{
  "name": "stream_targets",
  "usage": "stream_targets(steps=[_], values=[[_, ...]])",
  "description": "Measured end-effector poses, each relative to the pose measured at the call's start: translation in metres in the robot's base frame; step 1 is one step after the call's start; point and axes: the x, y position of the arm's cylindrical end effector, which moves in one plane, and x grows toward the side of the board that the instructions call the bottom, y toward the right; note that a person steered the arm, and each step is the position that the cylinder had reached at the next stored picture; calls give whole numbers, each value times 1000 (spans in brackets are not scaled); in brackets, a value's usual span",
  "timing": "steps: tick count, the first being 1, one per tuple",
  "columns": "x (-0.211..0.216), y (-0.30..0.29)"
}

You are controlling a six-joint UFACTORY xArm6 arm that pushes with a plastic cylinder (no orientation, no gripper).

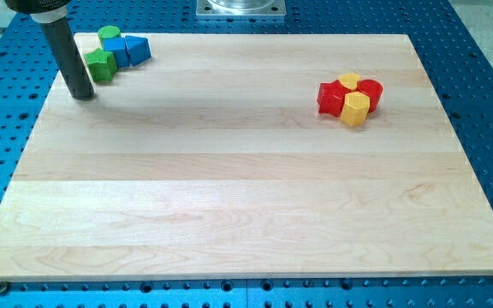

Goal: Push the green star downwards

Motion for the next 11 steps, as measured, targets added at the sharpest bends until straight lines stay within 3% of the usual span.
stream_targets(steps=[3,4,7,8,9,10,11], values=[[25,-27],[-8,-59],[-131,-48],[-145,-28],[-119,8],[-53,22],[-63,4]])
